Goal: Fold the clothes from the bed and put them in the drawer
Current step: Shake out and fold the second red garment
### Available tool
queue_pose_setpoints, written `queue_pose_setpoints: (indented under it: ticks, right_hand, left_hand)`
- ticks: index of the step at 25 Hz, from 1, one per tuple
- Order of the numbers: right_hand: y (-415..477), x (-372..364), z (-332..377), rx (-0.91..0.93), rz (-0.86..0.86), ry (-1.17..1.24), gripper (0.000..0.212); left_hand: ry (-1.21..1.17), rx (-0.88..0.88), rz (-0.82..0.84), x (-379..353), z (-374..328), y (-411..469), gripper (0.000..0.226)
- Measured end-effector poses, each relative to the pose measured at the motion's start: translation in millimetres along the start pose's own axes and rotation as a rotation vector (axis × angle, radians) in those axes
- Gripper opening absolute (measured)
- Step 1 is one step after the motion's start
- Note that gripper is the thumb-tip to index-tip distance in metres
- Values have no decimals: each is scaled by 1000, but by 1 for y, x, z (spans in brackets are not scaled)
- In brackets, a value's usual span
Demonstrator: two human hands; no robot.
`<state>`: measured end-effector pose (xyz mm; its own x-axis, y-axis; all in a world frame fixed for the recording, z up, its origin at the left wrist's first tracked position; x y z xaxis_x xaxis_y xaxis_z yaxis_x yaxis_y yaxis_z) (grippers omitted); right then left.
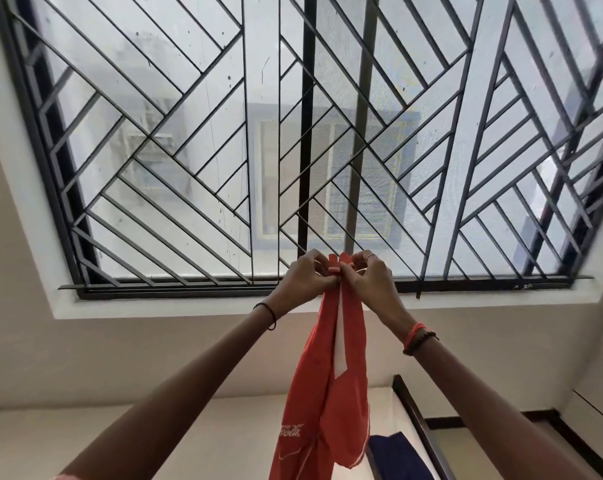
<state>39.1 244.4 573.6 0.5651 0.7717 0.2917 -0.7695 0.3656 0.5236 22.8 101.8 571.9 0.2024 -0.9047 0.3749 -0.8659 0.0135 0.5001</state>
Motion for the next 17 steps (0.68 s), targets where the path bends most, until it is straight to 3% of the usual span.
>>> queue_pose_setpoints:
  ticks: [3,6,9,12,14,17]
  right_hand:
    - [-1,0,3,-18,45,44,34]
    - [1,2,0,7,40,17,31]
    - [0,5,-1,3,33,85,23]
    - [-5,9,1,5,58,131,15]
    - [-9,9,-1,-19,113,193,11]
    - [-14,13,-4,-79,156,339,7]
  left_hand:
    - [-148,44,85,-1,-7,-10,20]
    - [-320,102,111,-3,-9,-14,12]
    - [-276,26,74,1,-2,-6,10]
    - [-43,-114,94,9,0,7,48]
    - [56,-188,224,8,-4,11,60]
    - [-16,-149,502,-3,-13,4,42]
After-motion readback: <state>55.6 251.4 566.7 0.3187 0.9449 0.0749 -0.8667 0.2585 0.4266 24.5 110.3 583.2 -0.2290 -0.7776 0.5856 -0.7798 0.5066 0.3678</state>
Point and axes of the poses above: each hand's wrist, its own y-axis towards the middle knuckle, its own x-axis out of the back of the hand, z = x × y, the point moved 7 cm from there along y, towards the middle knuckle, and after that the axes turned 12 degrees about -z, right-handed, at the moved point
